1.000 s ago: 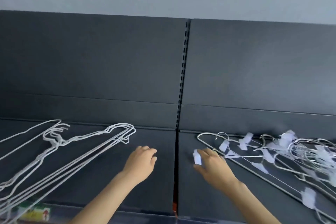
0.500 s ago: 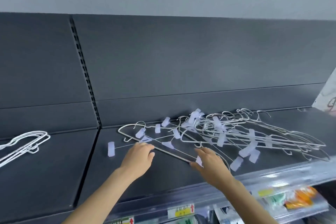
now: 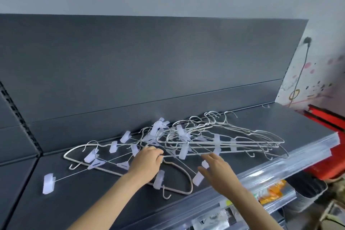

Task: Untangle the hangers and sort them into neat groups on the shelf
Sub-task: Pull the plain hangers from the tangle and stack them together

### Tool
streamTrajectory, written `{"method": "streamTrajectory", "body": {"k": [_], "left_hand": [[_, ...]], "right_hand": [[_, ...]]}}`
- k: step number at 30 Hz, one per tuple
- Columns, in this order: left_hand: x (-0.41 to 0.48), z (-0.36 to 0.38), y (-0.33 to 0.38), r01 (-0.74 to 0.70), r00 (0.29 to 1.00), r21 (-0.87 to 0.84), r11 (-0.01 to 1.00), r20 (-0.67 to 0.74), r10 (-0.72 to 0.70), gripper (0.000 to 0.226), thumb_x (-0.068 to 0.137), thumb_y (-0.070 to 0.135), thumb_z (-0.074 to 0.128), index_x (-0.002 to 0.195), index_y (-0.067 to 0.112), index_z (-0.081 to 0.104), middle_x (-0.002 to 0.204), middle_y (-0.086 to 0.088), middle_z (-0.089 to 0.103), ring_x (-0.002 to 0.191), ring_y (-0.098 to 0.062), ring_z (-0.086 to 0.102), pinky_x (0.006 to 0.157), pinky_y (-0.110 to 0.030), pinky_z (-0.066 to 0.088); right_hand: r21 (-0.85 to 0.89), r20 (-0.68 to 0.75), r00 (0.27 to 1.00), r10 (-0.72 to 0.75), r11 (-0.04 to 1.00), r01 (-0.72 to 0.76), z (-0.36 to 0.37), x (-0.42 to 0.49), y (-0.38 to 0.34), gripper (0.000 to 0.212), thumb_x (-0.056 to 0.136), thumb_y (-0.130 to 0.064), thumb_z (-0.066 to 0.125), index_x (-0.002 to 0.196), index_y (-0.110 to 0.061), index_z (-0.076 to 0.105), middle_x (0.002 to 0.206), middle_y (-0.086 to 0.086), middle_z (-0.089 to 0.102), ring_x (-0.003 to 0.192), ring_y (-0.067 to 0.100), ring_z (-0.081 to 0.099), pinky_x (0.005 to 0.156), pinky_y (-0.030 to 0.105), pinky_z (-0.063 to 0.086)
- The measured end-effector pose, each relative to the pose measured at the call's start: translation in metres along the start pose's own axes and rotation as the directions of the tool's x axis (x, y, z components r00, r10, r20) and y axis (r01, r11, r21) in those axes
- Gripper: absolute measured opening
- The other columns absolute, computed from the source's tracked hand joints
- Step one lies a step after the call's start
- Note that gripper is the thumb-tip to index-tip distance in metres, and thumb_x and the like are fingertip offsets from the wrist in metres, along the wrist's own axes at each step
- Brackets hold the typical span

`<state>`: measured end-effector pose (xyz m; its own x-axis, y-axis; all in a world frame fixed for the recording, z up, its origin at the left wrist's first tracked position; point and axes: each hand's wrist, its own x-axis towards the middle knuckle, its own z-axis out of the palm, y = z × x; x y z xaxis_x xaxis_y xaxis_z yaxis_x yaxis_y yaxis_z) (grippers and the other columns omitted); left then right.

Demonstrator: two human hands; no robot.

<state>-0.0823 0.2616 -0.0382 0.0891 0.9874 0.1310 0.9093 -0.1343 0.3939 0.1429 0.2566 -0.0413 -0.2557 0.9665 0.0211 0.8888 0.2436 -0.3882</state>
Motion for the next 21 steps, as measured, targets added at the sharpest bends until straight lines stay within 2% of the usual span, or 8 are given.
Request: {"method": "streamTrajectory", "body": {"k": [3,9,12,16,19,21], "left_hand": [[0.030,0.008,0.014,-0.047,0.999,-0.040,0.998,-0.005,0.047,0.030,0.095,0.017,0.037,0.112,0.010,0.062,0.116,-0.004,0.062,0.112,-0.020,0.049,0.096,-0.032,0.041],[0.081,0.031,0.042,-0.144,0.989,-0.063,0.988,0.025,0.146,0.030,0.095,0.016,0.036,0.098,0.006,0.064,0.104,-0.006,0.064,0.105,-0.024,0.052,0.089,-0.032,0.041],[0.101,0.040,0.051,-0.184,0.981,-0.071,0.980,0.044,0.188,0.031,0.096,0.016,0.035,0.107,0.009,0.063,0.110,-0.003,0.062,0.108,-0.020,0.051,0.092,-0.029,0.039],[0.130,0.052,0.056,-0.173,0.984,-0.068,0.983,0.031,0.176,0.030,0.095,0.017,0.037,0.110,0.011,0.062,0.114,-0.001,0.060,0.112,-0.018,0.049,0.094,-0.031,0.042],[0.149,0.059,0.059,-0.135,0.990,-0.025,0.991,0.026,0.136,0.031,0.095,0.018,0.038,0.118,0.013,0.058,0.124,0.000,0.055,0.117,-0.016,0.045,0.099,-0.029,0.039],[0.159,0.064,0.061,-0.091,0.996,0.055,0.994,0.032,0.089,0.033,0.095,0.021,0.039,0.125,0.013,0.052,0.133,-0.001,0.048,0.124,-0.017,0.040,0.103,-0.029,0.033]], "right_hand": [[-0.010,-0.034,0.999,0.034,0.999,-0.034,-0.012,0.015,0.018,0.044,0.093,-0.035,0.045,0.133,-0.016,0.043,0.132,0.003,0.049,0.118,0.021,0.050,0.097,0.033,0.041],[0.015,-0.090,0.987,0.136,0.991,-0.135,-0.029,0.040,0.060,0.040,0.094,-0.029,0.045,0.130,-0.012,0.047,0.131,0.005,0.051,0.112,0.022,0.055,0.092,0.033,0.045],[0.010,-0.109,0.977,0.181,0.983,-0.181,-0.033,0.050,0.081,0.041,0.094,-0.028,0.045,0.132,-0.013,0.045,0.134,0.004,0.049,0.117,0.022,0.051,0.096,0.033,0.042],[-0.009,-0.134,0.968,0.212,0.977,-0.215,-0.040,0.078,0.111,0.041,0.094,-0.027,0.044,0.131,-0.009,0.047,0.134,0.008,0.049,0.120,0.025,0.049,0.097,0.036,0.042],[-0.035,-0.118,0.968,0.222,0.973,-0.227,-0.045,0.103,0.130,0.033,0.092,-0.025,0.045,0.116,-0.005,0.053,0.124,0.010,0.053,0.112,0.028,0.051,0.091,0.038,0.044],[-0.072,-0.095,0.974,0.204,0.975,-0.211,-0.047,0.120,0.142,0.029,0.092,-0.024,0.045,0.113,-0.006,0.053,0.124,0.009,0.052,0.113,0.028,0.050,0.092,0.038,0.043]]}}
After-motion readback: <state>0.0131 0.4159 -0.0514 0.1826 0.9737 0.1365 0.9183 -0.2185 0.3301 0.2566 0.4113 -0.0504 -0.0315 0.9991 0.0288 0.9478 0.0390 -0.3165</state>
